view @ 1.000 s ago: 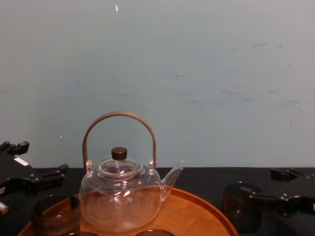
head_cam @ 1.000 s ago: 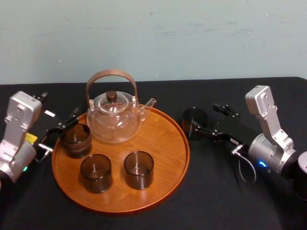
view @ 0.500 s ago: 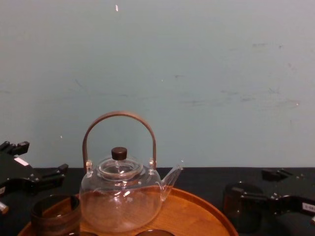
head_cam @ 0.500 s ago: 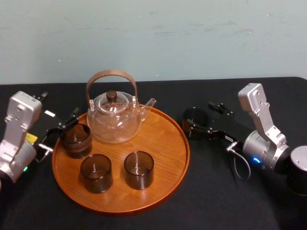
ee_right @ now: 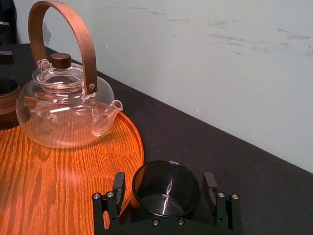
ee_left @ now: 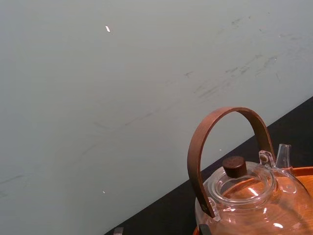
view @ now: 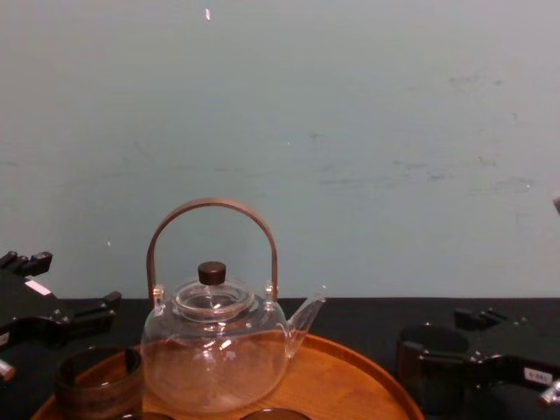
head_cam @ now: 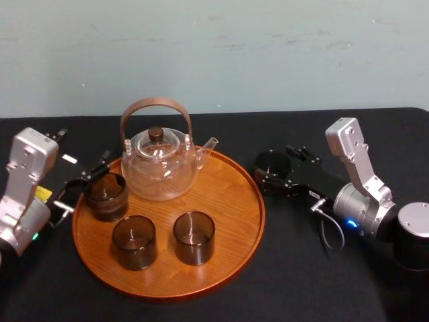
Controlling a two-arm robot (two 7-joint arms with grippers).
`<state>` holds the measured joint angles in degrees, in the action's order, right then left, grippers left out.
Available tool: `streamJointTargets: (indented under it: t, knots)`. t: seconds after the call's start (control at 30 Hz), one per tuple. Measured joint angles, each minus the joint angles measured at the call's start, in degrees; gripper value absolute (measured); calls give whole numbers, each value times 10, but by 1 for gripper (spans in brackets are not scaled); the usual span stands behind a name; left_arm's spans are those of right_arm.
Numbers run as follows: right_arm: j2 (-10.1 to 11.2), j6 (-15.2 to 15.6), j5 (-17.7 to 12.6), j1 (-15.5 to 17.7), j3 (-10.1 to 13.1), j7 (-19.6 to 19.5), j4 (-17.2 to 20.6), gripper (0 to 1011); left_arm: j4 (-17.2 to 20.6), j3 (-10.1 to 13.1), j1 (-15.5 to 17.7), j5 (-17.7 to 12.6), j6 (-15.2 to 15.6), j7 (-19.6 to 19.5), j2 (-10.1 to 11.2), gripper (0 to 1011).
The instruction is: Pick up the glass from the table and place it on the tray.
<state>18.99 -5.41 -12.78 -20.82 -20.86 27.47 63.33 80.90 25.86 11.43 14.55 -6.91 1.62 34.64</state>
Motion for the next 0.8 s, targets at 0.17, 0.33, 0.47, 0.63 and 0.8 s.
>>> streamJointTargets:
  t: [0.17, 0.33, 0.47, 0.63, 0.8]
  knots:
    - [-1, -2, 0, -2, -1, 2, -5, 1002, 0, 0, 0, 0, 0, 0, 0, 1001]
    - [-3, -5, 0, -3, -4, 3, -12, 1002, 0, 0, 0, 0, 0, 0, 0, 1001]
    - [-3, -4, 4, -3, -5, 2, -15, 1002, 0, 0, 0, 0, 0, 0, 0, 1001]
    - [-3, -4, 4, -3, -5, 2, -15, 1002, 0, 0, 0, 0, 0, 0, 0, 1001]
    - [-3, -4, 3, -3, -5, 1, -14, 1002, 0, 0, 0, 0, 0, 0, 0, 1001]
